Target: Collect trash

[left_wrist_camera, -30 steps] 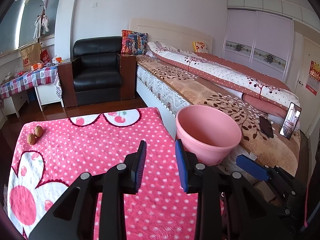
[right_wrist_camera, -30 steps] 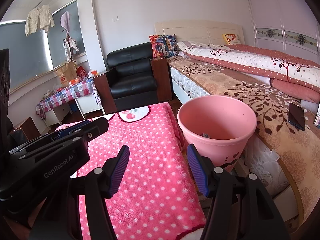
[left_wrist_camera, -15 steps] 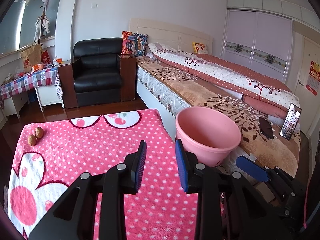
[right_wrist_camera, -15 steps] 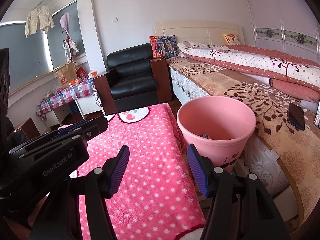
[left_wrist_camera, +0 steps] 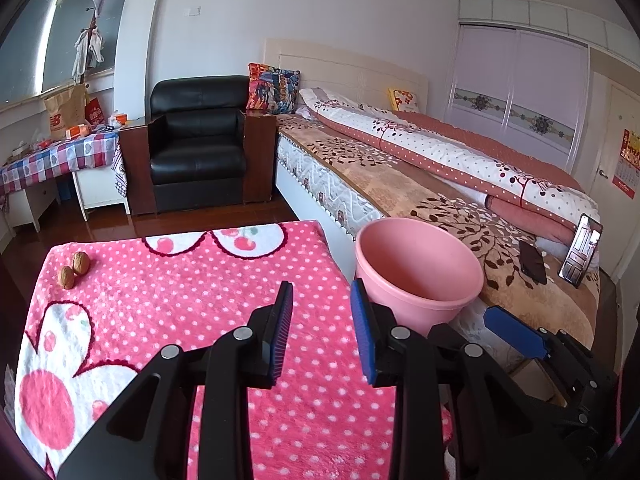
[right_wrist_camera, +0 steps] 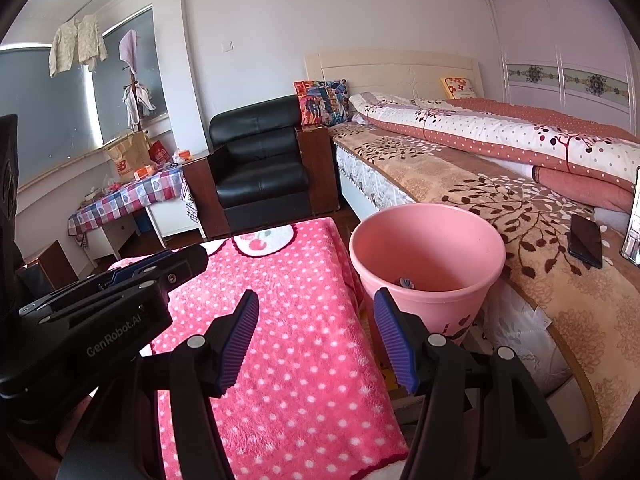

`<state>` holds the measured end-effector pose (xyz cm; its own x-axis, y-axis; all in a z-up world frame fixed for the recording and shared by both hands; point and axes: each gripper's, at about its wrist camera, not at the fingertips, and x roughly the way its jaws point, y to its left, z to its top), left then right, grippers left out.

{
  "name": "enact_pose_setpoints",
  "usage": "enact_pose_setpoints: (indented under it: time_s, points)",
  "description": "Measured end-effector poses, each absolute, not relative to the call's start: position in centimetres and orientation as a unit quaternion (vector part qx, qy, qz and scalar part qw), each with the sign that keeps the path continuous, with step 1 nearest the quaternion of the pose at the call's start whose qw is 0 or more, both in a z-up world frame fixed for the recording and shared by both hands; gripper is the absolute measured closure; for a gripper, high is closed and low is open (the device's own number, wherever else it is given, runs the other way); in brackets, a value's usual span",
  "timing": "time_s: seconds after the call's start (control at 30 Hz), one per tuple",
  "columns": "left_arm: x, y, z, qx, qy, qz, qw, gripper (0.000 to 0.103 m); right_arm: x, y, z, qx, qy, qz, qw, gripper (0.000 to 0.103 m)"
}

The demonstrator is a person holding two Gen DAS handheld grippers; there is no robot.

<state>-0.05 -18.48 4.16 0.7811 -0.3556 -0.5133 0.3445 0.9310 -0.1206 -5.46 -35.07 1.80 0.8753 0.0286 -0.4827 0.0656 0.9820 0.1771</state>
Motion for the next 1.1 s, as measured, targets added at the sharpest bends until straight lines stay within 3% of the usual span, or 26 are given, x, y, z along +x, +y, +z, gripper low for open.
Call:
enact_pose_setpoints:
  time_s: [1.1]
  points:
    - [0.6,-17.9,3.9,-0.009,0.277,-0.168,0.946,0.073,-5.5,-36.2,1.9,0.109,0.239,-0.032,0.964,0.044]
